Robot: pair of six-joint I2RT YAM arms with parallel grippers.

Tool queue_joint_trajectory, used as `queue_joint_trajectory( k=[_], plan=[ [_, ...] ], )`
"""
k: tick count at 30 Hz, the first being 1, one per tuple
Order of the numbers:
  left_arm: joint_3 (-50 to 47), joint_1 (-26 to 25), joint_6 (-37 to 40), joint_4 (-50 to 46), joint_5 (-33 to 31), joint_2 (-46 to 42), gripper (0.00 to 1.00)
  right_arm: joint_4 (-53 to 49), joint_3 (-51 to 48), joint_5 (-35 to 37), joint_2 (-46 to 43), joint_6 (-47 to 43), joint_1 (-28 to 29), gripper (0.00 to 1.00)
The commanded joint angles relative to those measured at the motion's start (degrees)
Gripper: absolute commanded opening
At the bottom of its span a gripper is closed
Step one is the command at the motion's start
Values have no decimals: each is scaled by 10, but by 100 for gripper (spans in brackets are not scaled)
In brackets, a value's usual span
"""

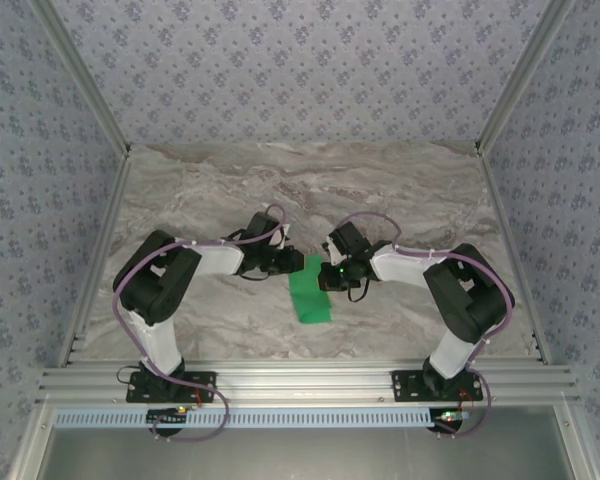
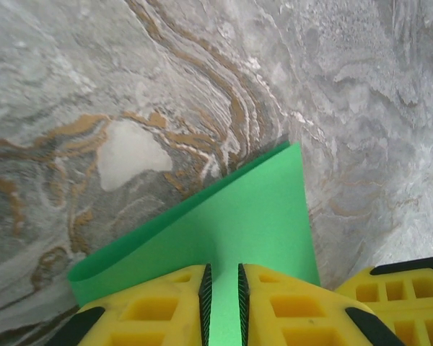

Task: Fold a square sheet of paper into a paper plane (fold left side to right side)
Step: First fold the square sheet of paper in half at the center of the table.

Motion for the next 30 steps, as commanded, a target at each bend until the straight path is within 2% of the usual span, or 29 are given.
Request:
queue_joint_trajectory(
  k=[1,11,17,25,30],
  plan=[
    [6,36,12,-13,-65,23,20,-96,-20,73,35,-11,0,1],
    [42,72,37,-38,-66,61,20,-95,-18,72,38,-4,7,1],
    [59,104,54,-61,-52,51,20,-96,-15,71,37,-3,9,1],
    [51,114,68,-82,-31,-36,20,-83,-16,65,37,9,10,1],
    [-12,77,31,-54,-14,-119,20,-47,-30,47,34,34,11,1]
  ],
)
